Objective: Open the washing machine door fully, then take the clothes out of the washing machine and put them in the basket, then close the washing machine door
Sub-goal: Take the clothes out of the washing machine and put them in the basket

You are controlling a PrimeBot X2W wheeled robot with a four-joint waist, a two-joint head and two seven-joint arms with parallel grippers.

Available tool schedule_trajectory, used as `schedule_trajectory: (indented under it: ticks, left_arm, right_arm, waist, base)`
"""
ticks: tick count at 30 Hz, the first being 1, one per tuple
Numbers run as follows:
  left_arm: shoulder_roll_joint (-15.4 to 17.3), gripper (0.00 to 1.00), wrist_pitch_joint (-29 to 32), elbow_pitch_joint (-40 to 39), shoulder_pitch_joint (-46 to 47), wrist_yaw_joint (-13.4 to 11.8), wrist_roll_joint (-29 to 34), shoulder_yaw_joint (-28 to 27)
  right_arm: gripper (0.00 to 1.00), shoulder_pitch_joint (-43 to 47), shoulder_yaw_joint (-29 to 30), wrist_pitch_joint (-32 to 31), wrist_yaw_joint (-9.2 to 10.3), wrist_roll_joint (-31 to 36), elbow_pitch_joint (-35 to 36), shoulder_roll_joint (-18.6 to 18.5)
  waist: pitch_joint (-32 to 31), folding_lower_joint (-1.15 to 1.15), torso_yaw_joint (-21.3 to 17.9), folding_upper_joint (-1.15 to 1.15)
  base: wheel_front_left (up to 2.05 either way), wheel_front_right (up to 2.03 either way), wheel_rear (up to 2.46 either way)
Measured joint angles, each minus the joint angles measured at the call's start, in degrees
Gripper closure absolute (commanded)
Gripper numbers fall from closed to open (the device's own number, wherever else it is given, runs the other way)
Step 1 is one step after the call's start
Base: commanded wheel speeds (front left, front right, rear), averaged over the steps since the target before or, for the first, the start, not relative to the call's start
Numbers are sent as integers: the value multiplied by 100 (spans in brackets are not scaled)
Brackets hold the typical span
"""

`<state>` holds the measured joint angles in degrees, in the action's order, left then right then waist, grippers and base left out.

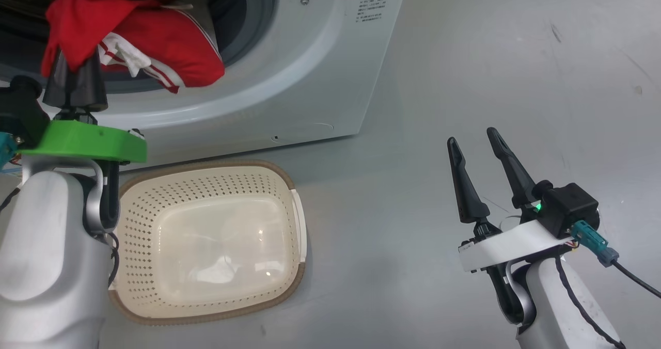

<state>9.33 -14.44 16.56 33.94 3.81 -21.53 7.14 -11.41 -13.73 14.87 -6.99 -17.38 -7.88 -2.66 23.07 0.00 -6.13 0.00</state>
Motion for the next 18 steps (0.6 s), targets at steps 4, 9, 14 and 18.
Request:
schedule_trajectory:
  ticks: [4,9,14,18]
  left_arm:
    - [-70,100,-1,-334,-174,-58,125,4]
    - [-133,100,-1,-895,-379,-141,258,-23]
    - [-154,100,-8,-1424,-589,-208,357,-51]
    - [-279,100,-27,-1627,-917,-257,361,-40]
  right_arm:
    - [0,140,46,0,0,25,-15,1]
    - [0,277,73,0,0,33,-31,0]
    - [0,400,65,0,0,33,-43,1]
    - [0,499,48,0,0,33,-44,1]
  waist:
    - [-233,0,103,0]
    - [-485,0,247,0]
    - [-707,0,388,0]
    - [-854,0,491,0]
  base:
    - [0,0,0]
    - [0,0,0]
    - [0,0,0]
    - [0,0,0]
